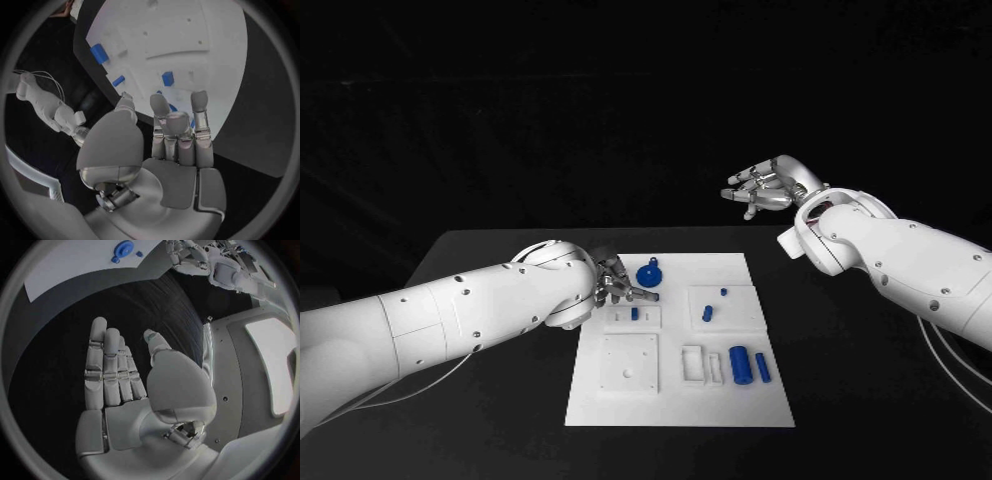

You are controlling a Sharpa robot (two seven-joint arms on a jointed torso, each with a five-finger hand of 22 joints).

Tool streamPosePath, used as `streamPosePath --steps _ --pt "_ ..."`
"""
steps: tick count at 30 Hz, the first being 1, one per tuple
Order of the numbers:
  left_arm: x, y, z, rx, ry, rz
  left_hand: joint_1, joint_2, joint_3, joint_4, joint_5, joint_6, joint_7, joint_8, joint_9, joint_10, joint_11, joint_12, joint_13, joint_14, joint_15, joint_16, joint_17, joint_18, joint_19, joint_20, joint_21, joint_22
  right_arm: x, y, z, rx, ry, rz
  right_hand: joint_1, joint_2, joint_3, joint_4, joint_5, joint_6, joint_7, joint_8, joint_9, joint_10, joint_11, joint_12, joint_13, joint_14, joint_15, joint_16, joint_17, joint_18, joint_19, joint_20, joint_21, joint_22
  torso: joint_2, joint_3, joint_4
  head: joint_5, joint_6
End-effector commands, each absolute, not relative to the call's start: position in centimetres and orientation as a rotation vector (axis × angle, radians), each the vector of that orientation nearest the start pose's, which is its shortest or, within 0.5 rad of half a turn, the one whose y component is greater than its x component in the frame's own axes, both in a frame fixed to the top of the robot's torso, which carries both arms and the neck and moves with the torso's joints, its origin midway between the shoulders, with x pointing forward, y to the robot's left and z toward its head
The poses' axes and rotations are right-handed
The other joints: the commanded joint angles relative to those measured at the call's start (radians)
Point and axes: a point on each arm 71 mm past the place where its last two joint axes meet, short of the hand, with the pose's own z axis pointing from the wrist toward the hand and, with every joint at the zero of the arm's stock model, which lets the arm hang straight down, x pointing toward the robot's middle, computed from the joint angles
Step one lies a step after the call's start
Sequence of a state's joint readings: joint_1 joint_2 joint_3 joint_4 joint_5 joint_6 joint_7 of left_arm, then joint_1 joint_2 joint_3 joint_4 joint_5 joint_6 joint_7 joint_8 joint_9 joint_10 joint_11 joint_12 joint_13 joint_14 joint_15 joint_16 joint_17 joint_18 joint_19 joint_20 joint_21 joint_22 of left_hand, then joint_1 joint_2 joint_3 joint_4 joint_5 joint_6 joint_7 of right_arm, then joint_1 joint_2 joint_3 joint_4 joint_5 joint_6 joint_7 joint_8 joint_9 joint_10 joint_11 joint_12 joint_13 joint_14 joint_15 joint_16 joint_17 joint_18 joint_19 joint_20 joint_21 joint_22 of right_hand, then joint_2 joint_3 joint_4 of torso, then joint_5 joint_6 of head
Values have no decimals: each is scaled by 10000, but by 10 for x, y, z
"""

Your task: Assemble the parts on the task board

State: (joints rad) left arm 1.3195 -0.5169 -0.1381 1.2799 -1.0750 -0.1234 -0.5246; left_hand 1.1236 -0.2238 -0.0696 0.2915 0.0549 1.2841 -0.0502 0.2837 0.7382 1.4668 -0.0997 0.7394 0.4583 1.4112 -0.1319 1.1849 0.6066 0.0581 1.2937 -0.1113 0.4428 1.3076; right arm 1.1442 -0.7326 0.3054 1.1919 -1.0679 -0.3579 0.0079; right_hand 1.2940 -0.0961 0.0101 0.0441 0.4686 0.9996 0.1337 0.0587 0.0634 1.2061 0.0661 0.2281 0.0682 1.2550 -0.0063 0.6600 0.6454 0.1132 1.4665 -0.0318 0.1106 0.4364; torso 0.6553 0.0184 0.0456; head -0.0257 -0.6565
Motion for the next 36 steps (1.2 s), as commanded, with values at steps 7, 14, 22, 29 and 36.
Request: streamPosePath --steps 7,14,22,29,36 --pt "550 143 -178 -2705 20998 -3928 446 764 441 -372 1153 -743 425 -845 -1410 356 242 -400 -15 -318 73 -275 -325 -361 -139 -209 -317 157 567 -271 -117 4485 14068 8028 -14 7 18 -7 55 -60 9 33 -14 -32 -11 -17 -14 -43 -2 72 -16 46 265 42 81 -30 19 10 -17 17 110" --pt "577 166 -163 -3552 20816 -3785 222 1152 399 -1034 1190 -1408 748 -1181 -3188 350 396 -547 129 -387 169 -241 -416 -331 -92 -150 -512 177 567 -273 -117 4521 14072 7994 -14 7 18 -7 55 -60 9 33 -14 -32 -11 -17 -14 -43 -2 72 -16 46 265 42 81 -30 67 19 -49 30 185" --pt "601 181 -152 -3716 20588 -3534 170 1456 224 -1609 1842 -1734 820 -916 -4142 314 432 -718 178 -432 174 -323 -514 -364 -59 -170 -669 178 567 -269 -117 4499 14085 8062 -17 6 34 -2 57 -58 8 33 -14 -31 -11 -26 -14 -37 -4 75 -18 47 267 41 95 -43 182 27 -128 92 303" --pt "617 187 -149 -3875 20661 -3091 52 1628 91 -1715 1967 -2185 973 -962 -5016 248 509 -856 191 -488 216 -421 -596 -363 -54 -147 -812 182 565 -268 -115 4477 14042 8099 -41 -3 28 23 38 -63 9 34 -13 -46 -5 -36 -16 -37 0 75 -20 46 265 43 106 -55 329 35 -182 187 444" --pt "622 188 -152 -3728 21320 -2691 -102 1827 1 -1714 1617 -2233 978 -870 -5175 176 519 -862 223 -549 222 -416 -605 -384 -87 -147 -854 185 563 -264 -112 4397 14008 8212 -39 -6 26 39 40 -64 12 33 -14 -77 5 -54 -19 -39 5 73 -24 49 264 46 110 -64 469 63 -260 256 536"
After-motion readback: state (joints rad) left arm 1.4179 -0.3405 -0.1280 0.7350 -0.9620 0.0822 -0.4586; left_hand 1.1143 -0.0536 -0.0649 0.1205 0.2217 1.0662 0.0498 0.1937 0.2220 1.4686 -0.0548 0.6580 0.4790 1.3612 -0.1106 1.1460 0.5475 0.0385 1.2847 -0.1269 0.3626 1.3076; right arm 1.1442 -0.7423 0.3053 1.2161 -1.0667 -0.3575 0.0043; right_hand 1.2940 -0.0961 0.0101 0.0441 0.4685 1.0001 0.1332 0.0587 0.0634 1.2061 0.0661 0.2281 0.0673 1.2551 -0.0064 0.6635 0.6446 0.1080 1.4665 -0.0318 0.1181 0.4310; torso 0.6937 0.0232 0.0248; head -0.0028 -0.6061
